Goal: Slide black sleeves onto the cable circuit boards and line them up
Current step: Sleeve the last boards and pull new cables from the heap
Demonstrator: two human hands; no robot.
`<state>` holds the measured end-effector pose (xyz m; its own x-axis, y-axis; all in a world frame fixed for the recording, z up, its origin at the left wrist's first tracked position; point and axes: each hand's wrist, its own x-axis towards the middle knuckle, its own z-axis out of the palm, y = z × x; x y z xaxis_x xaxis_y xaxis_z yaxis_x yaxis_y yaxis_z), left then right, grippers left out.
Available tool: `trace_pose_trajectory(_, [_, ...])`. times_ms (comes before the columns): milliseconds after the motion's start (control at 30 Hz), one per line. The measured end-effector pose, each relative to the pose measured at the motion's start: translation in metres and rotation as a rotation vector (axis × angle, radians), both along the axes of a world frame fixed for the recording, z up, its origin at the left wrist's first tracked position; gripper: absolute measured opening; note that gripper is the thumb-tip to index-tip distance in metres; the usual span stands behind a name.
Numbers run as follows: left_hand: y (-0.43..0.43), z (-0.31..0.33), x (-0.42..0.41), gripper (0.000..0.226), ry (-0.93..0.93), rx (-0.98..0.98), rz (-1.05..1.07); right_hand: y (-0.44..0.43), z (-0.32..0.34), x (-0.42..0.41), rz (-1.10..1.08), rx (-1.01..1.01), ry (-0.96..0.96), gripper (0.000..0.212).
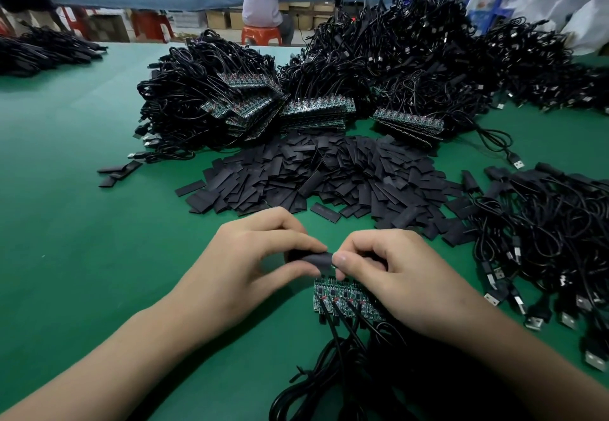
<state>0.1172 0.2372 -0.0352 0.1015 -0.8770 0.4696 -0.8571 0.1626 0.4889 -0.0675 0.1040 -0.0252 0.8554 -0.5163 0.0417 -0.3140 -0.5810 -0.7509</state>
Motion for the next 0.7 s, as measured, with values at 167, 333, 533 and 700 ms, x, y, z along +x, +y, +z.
trace_pose_trajectory(167, [0.0002,0.0011,-0.0037,0.018,0.009,-0.051,-0.030,0.0039,0.0008,0.0035,0.011,0.051,-0.044,0.024])
trace_pose_trajectory(333, [0.0000,0.0015,-0.0038,0.019,0.065,-0.133,0.034,-0.0033,0.0035,0.0016,-0.063,0.143,-0.103,0.018])
trace_pose_trajectory(533, [-0.0003,0.0005,-0.0077,0.016,0.074,-0.146,0.028,-0.0019,0.0003,0.0021,-0.072,0.120,-0.129,0.019])
trace_pose_trajectory(700, [-0.0026,-0.0006,-0.0100,0.016,0.104,-0.120,0.022,0.0026,-0.0031,0.0043,-0.079,0.113,-0.181,0.013])
